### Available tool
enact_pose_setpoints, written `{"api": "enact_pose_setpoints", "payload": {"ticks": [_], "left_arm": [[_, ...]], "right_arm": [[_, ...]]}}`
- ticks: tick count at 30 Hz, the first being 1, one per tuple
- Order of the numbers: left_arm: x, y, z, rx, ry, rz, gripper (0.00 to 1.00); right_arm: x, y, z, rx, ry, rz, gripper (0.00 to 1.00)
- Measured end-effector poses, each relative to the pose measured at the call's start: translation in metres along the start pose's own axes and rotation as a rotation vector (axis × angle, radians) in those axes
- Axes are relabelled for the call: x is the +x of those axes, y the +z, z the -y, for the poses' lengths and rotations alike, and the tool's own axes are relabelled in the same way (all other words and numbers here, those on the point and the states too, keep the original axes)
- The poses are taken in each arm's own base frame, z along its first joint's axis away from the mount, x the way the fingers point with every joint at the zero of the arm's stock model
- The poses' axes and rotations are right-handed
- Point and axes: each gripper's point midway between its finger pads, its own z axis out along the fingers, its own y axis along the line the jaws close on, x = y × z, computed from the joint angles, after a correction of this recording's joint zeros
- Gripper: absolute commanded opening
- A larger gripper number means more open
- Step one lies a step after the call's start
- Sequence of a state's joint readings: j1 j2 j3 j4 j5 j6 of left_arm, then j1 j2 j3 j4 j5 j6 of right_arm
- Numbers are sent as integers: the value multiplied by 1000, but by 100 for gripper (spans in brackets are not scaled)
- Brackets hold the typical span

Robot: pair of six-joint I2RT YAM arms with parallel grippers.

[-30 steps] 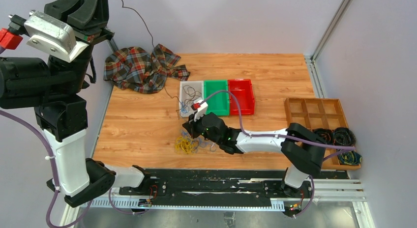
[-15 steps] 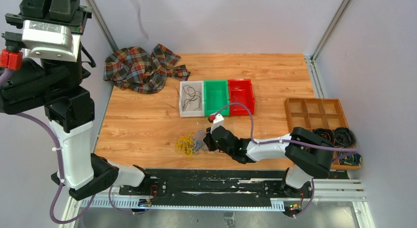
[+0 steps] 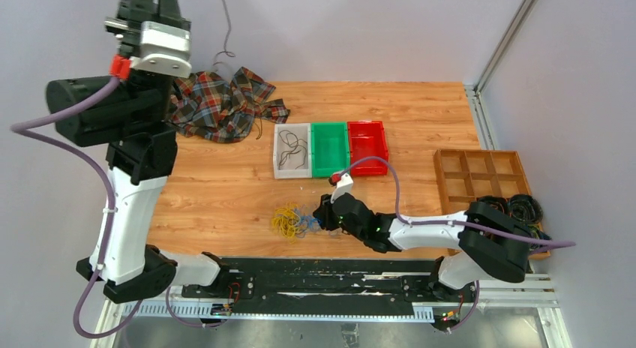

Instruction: Untangle the cables

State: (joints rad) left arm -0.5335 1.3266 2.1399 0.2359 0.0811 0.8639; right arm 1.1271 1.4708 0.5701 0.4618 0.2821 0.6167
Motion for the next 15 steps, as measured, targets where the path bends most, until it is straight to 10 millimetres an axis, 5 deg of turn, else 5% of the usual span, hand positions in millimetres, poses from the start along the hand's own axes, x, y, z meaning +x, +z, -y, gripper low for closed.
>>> {"api": "enact_pose_setpoints", "payload": {"ticks": [5, 15], "left_arm": [[38, -21, 50, 115, -12, -91, 0], [109, -74, 144, 322, -34, -260, 0]], "right_arm": [[-29, -16, -9, -28, 15, 76, 70], [-80, -56, 4, 31, 40, 251, 73]]}}
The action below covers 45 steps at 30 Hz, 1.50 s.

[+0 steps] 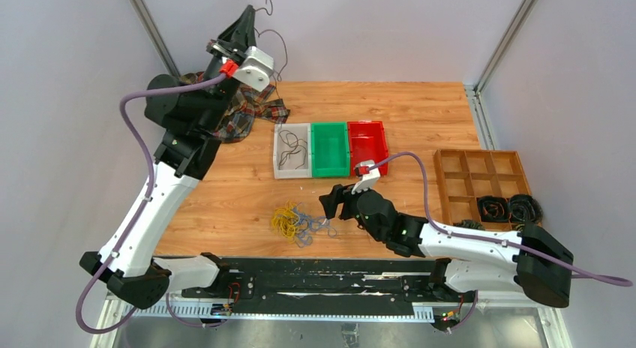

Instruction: Untangle the cables

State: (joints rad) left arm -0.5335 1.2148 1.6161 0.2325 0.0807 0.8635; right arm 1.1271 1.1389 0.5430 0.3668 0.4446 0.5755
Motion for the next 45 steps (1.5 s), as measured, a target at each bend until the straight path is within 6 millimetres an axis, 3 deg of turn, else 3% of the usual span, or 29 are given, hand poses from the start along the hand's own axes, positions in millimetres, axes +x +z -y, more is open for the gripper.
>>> {"api": "enact_pose_setpoints", "payload": {"ticks": [11, 25, 35, 45], "left_arm": [[64, -6, 64, 101, -12, -153, 1], [154, -28, 163, 280, 18, -357, 1], [208, -53, 218, 413, 114, -468, 1], [239, -95, 258, 576, 137, -576, 5]], "right_arm": [[-10, -13, 36, 145, -4, 71, 71], [-11, -21, 46, 184, 0, 80, 70], [-14, -32, 55, 199, 15, 98, 69], [-17, -37, 59, 210, 19, 108, 69]]}}
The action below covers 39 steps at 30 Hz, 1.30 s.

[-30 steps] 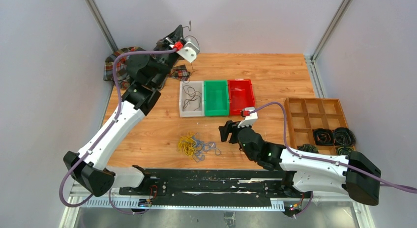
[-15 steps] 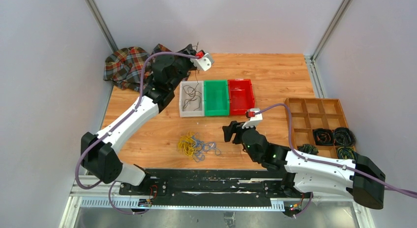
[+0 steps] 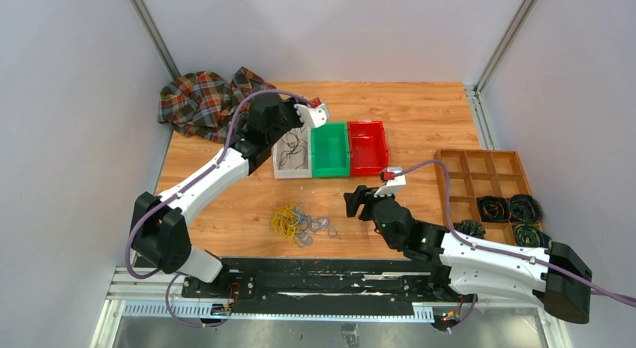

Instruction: Untangle the cables

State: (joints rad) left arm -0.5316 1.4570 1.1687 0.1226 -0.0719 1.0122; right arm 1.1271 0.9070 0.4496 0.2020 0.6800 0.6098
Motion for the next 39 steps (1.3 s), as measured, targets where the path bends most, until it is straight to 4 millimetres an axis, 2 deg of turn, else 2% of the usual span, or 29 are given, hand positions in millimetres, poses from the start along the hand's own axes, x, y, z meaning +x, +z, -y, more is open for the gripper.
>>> {"api": "enact_pose_setpoints", "payload": {"ticks": [3, 10, 21, 25, 28, 33, 36, 39], "left_arm": [[16, 3, 29, 112, -24, -68, 3], [42, 0, 75, 267, -83, -182, 1], [79, 10, 117, 341, -147, -313, 1], [90, 16, 134, 371, -165, -346, 6], [100, 21, 149, 395, -175, -371, 20], [123, 26, 169, 446, -196, -439, 60], [128, 27, 163, 463, -219, -460, 80], [121, 30, 138, 455, -258, -442, 94]], "right_arm": [[0, 0, 0, 1, 0, -1, 69], [0, -2, 2, 4, 0, -3, 69], [0, -6, 7, 14, -5, -10, 69], [0, -6, 8, 18, -4, -12, 69], [0, -6, 9, 24, -3, -11, 69], [1, -7, 12, 36, -9, -14, 70], [1, -8, 14, 41, -12, -14, 70], [0, -8, 14, 42, -10, -10, 70]]}}
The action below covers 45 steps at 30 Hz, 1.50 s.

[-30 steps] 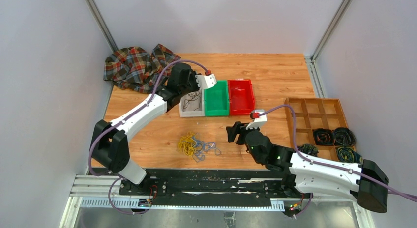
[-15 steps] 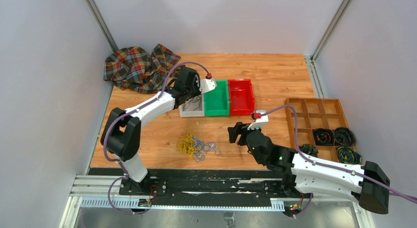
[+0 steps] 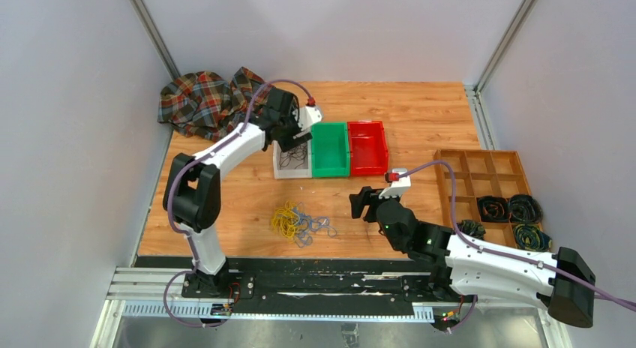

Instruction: Untangle the cables

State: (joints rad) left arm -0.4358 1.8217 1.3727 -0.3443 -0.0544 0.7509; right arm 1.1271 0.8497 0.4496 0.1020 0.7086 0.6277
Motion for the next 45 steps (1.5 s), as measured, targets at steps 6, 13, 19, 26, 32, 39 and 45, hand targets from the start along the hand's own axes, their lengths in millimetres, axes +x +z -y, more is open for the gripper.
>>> {"api": "enact_pose_setpoints", "payload": {"ticks": [6, 13, 19, 26, 32, 39, 45], "left_arm": [[-33, -55, -31, 34, -42, 109, 98], [-40, -126, 8, 207, -18, 204, 95], [9, -162, 127, 529, 35, 143, 92], [60, -183, 202, 730, 92, 59, 80], [74, -173, 218, 784, 84, 12, 75], [80, -157, 231, 777, 72, 5, 61], [87, -134, 233, 704, 42, -27, 54]], "right_arm": [[2, 1, 1, 4, -14, -7, 70], [4, 2, 1, 6, -30, -11, 70], [6, 3, -1, -1, -33, -19, 70], [20, 10, -5, -4, -61, -62, 70], [23, 11, -10, -20, -61, -73, 70], [24, 11, -15, -45, -54, -83, 69], [33, 13, -21, -69, -64, -116, 69]]}}
